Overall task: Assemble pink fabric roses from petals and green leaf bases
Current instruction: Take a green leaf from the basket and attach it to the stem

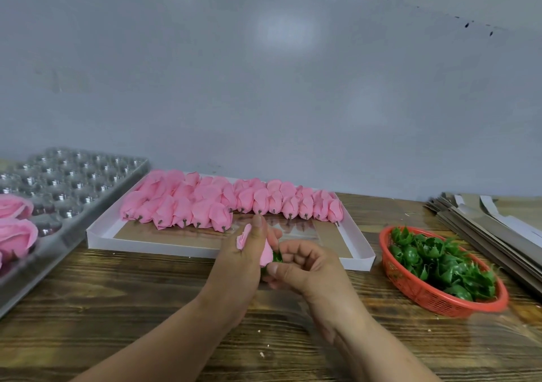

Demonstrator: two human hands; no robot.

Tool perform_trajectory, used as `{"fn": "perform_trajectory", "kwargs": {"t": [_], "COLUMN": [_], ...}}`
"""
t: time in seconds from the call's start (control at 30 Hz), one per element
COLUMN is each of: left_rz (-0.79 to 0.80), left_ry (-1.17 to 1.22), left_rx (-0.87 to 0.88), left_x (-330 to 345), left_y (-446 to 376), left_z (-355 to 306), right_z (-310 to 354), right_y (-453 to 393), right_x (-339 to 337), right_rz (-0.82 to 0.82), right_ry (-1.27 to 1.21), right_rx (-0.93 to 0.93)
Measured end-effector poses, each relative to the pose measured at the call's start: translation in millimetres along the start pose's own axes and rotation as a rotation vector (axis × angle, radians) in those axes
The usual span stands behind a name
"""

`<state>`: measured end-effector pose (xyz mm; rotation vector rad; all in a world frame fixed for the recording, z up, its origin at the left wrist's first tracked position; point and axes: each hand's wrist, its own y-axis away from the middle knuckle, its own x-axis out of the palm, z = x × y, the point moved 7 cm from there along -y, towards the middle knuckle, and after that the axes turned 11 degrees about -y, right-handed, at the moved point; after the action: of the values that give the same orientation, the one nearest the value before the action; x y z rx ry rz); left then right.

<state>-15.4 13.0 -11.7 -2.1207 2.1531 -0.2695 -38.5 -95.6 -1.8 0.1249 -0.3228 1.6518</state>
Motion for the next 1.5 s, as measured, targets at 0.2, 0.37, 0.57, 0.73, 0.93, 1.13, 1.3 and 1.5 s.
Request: {"fn": "perform_trajectory", "kwargs": {"t": [0.2, 0.37, 0.57, 0.73, 0.93, 1.13, 1.3, 1.5], "left_rz": [-0.025, -0.029, -0.021, -0.049, 0.036, 0.064, 0.106, 0.156], "left_ry": [-0.017, -0.03, -0.025, 0.077, 0.099, 0.129, 0.127, 0.286], "left_rx": [0.032, -0.003, -0.014, -0.075, -0.128, -0.121, -0.079, -0.185], "left_x": [-1.1, -5.1, -3.4, -3.8, -0.6, 0.9, 6.6, 8.3], "left_y": [-2.3, -3.4, -2.3, -3.2, -1.2, -0.8, 3.7, 2.6], "left_z": [-0.4, 5.7, 5.0, 9.9, 10.1, 10.8, 5.6, 12.1], "right_z": [2.2, -6.2, -10.9, -16.5, -21.8, -15.9, -12.1, 0.7], "right_y": [3.5, 0.6, 0.1, 2.4, 2.2, 0.1, 1.8, 3.6], "right_x": [6.4, -0.4, -4.9, 1.1, 2.2, -3.4, 0.9, 1.2], "right_rz": [0.0, -0.006, -0.092, -0.079, -0.055, -0.103, -0.058, -0.046], "right_ry": [0.077, -0.157, -0.233, -0.272, -0.311, -0.35, -0.295, -0.095], "right_rx": [-0.034, 0.061, 0.082, 0.102, 0.167, 0.086, 0.045, -0.114]}}
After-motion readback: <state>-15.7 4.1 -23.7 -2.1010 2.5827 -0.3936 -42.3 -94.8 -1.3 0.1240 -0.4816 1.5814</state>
